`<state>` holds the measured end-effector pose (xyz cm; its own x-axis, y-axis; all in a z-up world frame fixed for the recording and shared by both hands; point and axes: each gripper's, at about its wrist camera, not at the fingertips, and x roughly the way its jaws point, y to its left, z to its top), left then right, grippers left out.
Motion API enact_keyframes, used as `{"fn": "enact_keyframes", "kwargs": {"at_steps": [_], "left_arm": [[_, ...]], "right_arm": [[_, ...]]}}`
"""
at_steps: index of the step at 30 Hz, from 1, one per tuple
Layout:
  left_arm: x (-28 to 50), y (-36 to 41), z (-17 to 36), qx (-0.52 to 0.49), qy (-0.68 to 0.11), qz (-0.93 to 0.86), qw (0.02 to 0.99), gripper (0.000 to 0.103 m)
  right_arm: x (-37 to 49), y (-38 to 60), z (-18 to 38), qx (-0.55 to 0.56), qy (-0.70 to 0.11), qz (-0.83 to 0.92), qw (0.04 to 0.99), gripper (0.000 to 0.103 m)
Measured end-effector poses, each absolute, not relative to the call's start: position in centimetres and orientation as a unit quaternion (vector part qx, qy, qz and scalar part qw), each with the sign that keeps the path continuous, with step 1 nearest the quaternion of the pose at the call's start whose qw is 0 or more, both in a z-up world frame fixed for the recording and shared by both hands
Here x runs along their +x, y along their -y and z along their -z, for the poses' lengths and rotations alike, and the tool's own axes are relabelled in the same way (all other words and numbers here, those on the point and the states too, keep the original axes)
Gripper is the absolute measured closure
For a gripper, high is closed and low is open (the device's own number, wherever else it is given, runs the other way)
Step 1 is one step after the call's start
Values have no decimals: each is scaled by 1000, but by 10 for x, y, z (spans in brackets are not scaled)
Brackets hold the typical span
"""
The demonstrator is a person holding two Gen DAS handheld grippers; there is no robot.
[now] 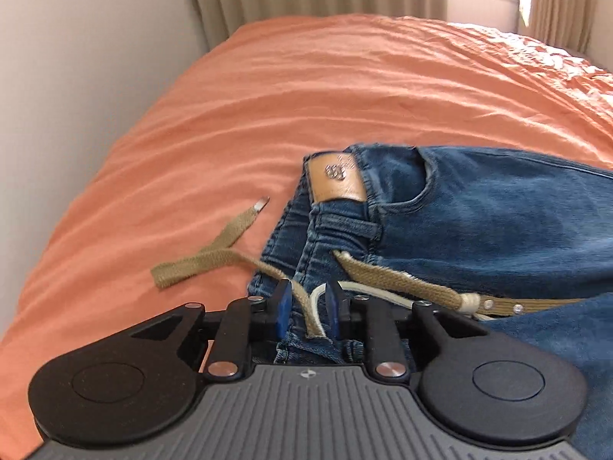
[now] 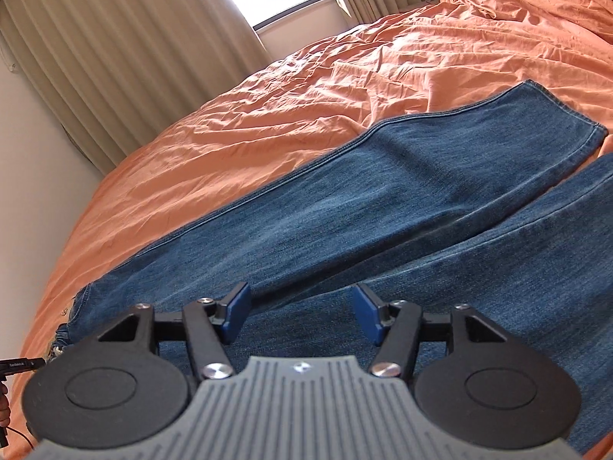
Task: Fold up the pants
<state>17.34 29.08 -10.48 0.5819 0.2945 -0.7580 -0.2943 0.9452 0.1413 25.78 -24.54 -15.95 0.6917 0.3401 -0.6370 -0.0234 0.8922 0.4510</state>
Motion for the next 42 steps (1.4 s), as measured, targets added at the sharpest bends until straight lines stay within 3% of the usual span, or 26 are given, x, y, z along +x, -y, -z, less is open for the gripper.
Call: {"fn": "enact_keyframes", "kwargs": {"at_steps": [8, 14, 21, 29, 34, 42], "left_arm": [[136, -239, 64, 119, -448, -37, 885, 75], [117, -210, 71, 184, -468, -6, 865, 75], [136, -243, 52, 83, -432, -40, 897, 71], [197, -309, 45, -81, -380, -93, 917, 45], [255, -333, 75, -107, -391, -126, 905, 30], [324, -360, 147, -139, -442, -161, 872, 29]], "right_arm": [[238, 294, 103, 163, -386, -97, 903, 44], [240, 353, 76, 167, -409, -71, 894, 45], [270, 414, 68, 162, -413, -38, 895, 45], [336, 454, 108, 183, -424, -8, 887, 52], [385, 463, 138, 165, -434, 7, 886, 53], [477, 496, 167, 157, -432, 33, 887, 53]]}}
